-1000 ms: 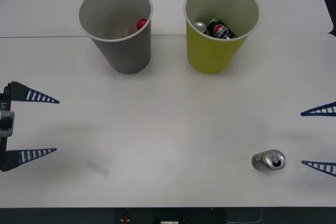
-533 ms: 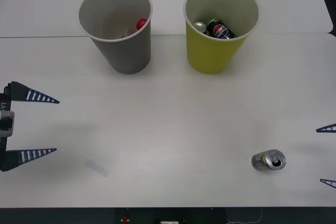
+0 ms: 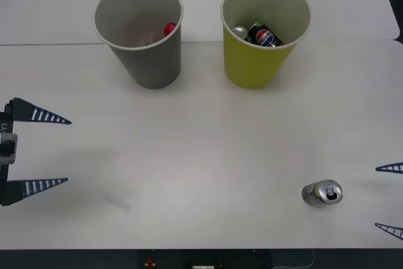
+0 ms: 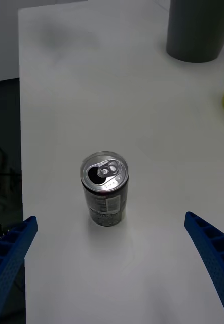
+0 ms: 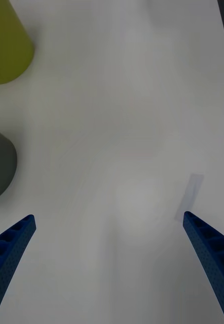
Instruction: Put the can into the green bin and the plastic bottle into the gray bin
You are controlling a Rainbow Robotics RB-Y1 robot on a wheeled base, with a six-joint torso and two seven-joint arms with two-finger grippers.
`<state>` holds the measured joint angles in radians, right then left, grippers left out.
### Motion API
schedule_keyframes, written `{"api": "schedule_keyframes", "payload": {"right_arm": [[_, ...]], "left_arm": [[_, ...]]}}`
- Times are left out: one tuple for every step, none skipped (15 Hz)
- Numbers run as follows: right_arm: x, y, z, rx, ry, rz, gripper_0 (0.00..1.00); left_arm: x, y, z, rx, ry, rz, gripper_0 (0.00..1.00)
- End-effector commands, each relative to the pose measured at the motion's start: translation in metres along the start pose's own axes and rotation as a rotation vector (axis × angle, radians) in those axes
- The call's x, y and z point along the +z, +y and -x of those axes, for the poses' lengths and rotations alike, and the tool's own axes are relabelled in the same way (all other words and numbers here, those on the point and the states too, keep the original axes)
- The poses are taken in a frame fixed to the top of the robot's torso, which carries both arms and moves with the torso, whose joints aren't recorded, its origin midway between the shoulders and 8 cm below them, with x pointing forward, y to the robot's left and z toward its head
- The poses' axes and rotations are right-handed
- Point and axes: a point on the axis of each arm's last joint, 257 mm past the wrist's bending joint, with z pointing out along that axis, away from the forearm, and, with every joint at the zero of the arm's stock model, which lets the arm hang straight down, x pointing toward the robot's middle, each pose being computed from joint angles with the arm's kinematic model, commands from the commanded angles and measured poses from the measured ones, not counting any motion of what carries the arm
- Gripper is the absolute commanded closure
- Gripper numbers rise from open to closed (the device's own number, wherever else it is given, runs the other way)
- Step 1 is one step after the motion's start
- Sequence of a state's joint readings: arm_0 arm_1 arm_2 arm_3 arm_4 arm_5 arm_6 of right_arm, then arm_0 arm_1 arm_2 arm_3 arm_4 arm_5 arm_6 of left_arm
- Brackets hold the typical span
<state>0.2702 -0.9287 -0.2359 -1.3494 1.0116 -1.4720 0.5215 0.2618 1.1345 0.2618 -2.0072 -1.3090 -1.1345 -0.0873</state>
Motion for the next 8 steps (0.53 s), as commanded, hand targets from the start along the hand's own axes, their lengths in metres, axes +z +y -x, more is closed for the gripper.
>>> {"api": "schedule_keyframes", "payload": {"right_arm": [[0.011, 0.005, -0.012, 0.051, -0.046, 0.001, 0.00], [0.016, 0.006, -0.017, 0.055, -0.053, -0.001, 0.00], [0.021, 0.006, -0.023, 0.043, -0.061, -0.010, 0.00], [0.026, 0.005, -0.027, 0.053, -0.065, -0.016, 0.00], [0.031, 0.006, -0.029, 0.066, -0.073, -0.021, 0.00], [0.039, 0.006, -0.033, 0.080, -0.085, -0.027, 0.00], [0.045, 0.005, -0.035, 0.089, -0.092, -0.036, 0.00], [0.050, 0.004, -0.037, 0.095, -0.098, -0.046, 0.00]], "left_arm": [[0.000, 0.000, 0.000, 0.000, 0.000, 0.000, 0.00], [0.000, 0.000, 0.000, 0.000, 0.000, 0.000, 0.00], [0.000, 0.000, 0.000, 0.000, 0.000, 0.000, 0.00], [0.000, 0.000, 0.000, 0.000, 0.000, 0.000, 0.00], [0.000, 0.000, 0.000, 0.000, 0.000, 0.000, 0.00], [0.000, 0.000, 0.000, 0.000, 0.000, 0.000, 0.00], [0.000, 0.000, 0.000, 0.000, 0.000, 0.000, 0.00], [0.000, 0.000, 0.000, 0.000, 0.000, 0.000, 0.00]]}}
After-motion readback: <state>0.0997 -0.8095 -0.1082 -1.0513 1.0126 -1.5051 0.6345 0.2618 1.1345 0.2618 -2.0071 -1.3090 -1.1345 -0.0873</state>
